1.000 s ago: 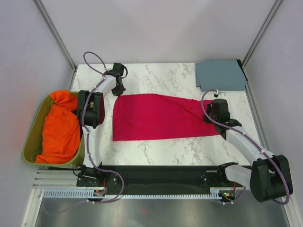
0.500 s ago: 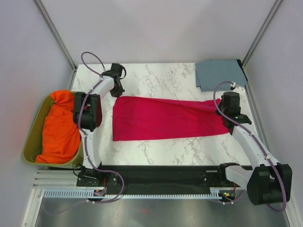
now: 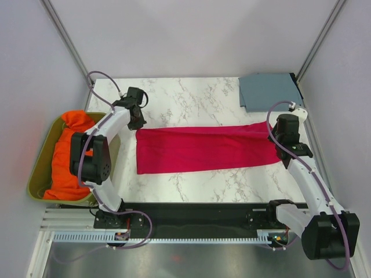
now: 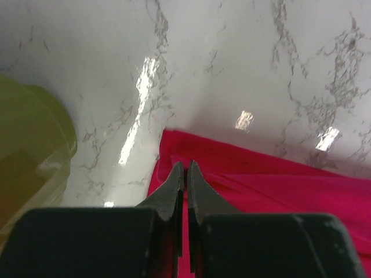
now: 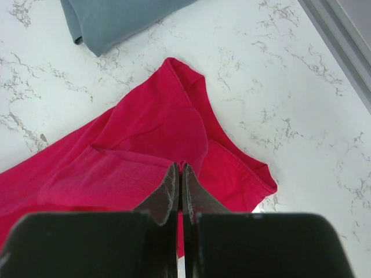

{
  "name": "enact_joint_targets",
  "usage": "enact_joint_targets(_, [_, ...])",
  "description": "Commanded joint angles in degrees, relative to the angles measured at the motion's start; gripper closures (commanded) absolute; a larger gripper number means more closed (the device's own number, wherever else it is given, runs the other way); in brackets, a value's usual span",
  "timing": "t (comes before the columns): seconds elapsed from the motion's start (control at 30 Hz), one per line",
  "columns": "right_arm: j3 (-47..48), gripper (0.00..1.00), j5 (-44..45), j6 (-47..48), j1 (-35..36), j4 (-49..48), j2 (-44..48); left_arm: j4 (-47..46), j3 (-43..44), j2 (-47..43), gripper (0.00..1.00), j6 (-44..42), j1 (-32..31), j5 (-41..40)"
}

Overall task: Fold and stack the t-shirts
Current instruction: Fold the tshirt

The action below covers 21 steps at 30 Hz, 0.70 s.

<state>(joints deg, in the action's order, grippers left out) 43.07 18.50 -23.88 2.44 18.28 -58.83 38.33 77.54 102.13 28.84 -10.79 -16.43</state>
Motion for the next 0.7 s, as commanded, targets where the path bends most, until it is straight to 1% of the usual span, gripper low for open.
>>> enact_joint_targets(0.0, [-0.9,1.0,2.8,-0.8,-0.4,0.5,1.8,-1.5,-3.5,-5.0,0.98,-0.9,-0.8,-2.3])
enact_joint_targets(0.27, [-3.0,1.0,5.8,-1.7,-2.1,1.1,1.0,-1.5,-11.4,-11.2,0.98,1.6,-3.6,-3.5])
enact_joint_targets(0.37, [-4.3,1.0,5.9,-2.7,-2.2,1.1,0.1,-1.2,-15.5,-13.6,0.91,1.8,-4.4,-2.7])
enact_joint_targets(0.4, [-4.7,1.0,6.2,-3.8,-2.2,1.3,0.0,-1.1,-16.6,-14.4,0.82,2.4,-4.8,-2.9])
enact_joint_targets(0.43, [-5.2,0.99,7.0,-4.7,-2.3,1.6,-0.1,-0.9,-17.7,-15.4,0.78,2.6,-4.9,-2.8])
enact_joint_targets(0.47, [-6.3,0.95,7.2,-5.5,-2.3,1.7,-0.2,-0.8,-19.9,-17.7,0.74,3.1,-4.9,-2.6])
enact_joint_targets(0.5, [-7.0,0.76,7.7,-7.0,-2.2,1.7,-0.4,-0.6,-21.0,-18.8,0.69,3.6,-4.9,-2.7])
enact_joint_targets(0.53, [-7.7,0.59,7.3,-7.6,-4.5,1.7,-0.6,-0.1,-21.7,-20.0,0.66,3.8,-4.9,-2.7])
enact_joint_targets(0.57, [-8.5,0.2,6.3,-7.8,-5.0,1.4,-1.2,0.3,-22.6,-21.8,0.62,3.8,-4.9,-2.6])
enact_joint_targets(0.6, [-8.8,0.09,5.8,-7.9,-5.2,1.1,-1.6,1.0,-22.6,-22.3,0.54,3.4,-4.9,-2.4])
enact_joint_targets(0.63, [-8.9,0.05,5.8,-8.9,-5.2,1.2,-2.2,2.5,-22.3,-22.8,0.51,3.3,-4.9,-2.5])
enact_joint_targets(0.67, [-8.8,0.03,5.3,-9.2,-5.3,1.2,-2.9,3.7,-21.6,-22.9,0.5,3.2,-4.9,-2.7])
